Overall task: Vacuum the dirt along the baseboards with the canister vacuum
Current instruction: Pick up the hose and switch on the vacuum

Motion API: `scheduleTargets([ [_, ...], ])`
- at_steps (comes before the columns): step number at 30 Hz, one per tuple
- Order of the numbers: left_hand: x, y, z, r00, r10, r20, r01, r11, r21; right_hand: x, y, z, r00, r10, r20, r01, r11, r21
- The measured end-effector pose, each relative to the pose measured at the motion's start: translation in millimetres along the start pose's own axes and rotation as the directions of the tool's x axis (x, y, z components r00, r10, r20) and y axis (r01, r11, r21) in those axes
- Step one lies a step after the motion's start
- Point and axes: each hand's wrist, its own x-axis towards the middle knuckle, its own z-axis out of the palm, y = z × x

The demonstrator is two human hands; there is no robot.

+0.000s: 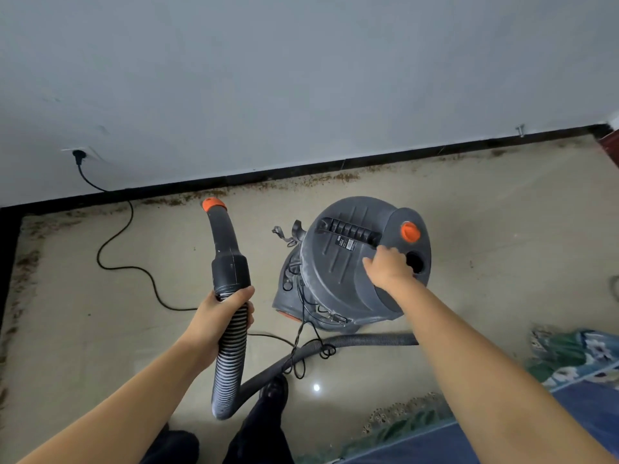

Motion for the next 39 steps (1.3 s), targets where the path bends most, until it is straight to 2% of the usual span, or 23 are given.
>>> scheduleTargets([
  [2, -5, 6, -2, 0.999, 0.042, -0.018, -0.041, 0.998, 0.048, -26, -61, -10, 0.972, -0.229, 0.050, 0.215, 0.954, 0.208],
  [3, -8, 8, -3, 0.997, 0.065, -0.034, -0.062, 0.995, 0.077, -41, -94, -12, 0.944, -0.317, 0.092, 0.271, 0.905, 0.329],
  [6, -15, 16, -7, 0.986, 0.146, -0.079, -0.125, 0.967, 0.223, -90, -181, -13, 0.872, -0.428, 0.236, 0.244, 0.800, 0.549],
  [7, -18, 18, -10, 0.982, 0.167, -0.092, -0.136, 0.952, 0.273, -102, -204, -9, 0.866, -0.424, 0.264, 0.202, 0.780, 0.592],
  [9, -24, 21, -21, 0.971, 0.196, -0.139, -0.142, 0.934, 0.328, -118, -238, 0, 0.896, -0.378, 0.231, 0.143, 0.739, 0.658],
  [12, -41, 21, -50, 0.945, 0.243, -0.220, -0.153, 0.920, 0.362, -138, -275, 9, 0.912, -0.379, 0.156, 0.194, 0.733, 0.652],
  [15, -63, 10, -85, 0.886, 0.321, -0.336, -0.195, 0.913, 0.359, -163, -317, 18, 0.863, -0.489, 0.131, 0.287, 0.685, 0.669],
  [18, -80, 2, -125, 0.815, 0.312, -0.487, -0.233, 0.948, 0.217, -198, -370, 29, 0.797, -0.593, 0.117, 0.329, 0.589, 0.738],
  [20, -89, 1, -161, 0.835, 0.269, -0.481, -0.270, 0.961, 0.069, -222, -408, 41, 0.708, -0.683, 0.179, 0.345, 0.557, 0.756],
  [22, -102, -3, -198, 0.875, 0.270, -0.402, -0.318, 0.946, -0.056, -246, -443, 56, 0.558, -0.780, 0.283, 0.388, 0.546, 0.743],
  [24, -115, -10, -236, 0.883, 0.292, -0.368, -0.362, 0.922, -0.136, -270, -478, 75, 0.409, -0.836, 0.366, 0.428, 0.530, 0.732],
  [27, -135, -29, -290, 0.863, 0.268, -0.429, -0.391, 0.891, -0.230, -314, -527, 113, 0.289, -0.841, 0.456, 0.450, 0.540, 0.711],
  [30, -151, -54, -341, 0.815, 0.185, -0.549, -0.377, 0.889, -0.260, -358, -567, 155, 0.236, -0.838, 0.491, 0.497, 0.539, 0.680],
  [34, -158, -81, -394, 0.662, 0.026, -0.749, -0.341, 0.901, -0.270, -407, -611, 211, 0.205, -0.846, 0.492, 0.573, 0.511, 0.640],
  [39, -150, -108, -442, 0.540, -0.126, -0.832, -0.365, 0.856, -0.366, -443, -644, 280, 0.186, -0.817, 0.545, 0.658, 0.516, 0.549],
])
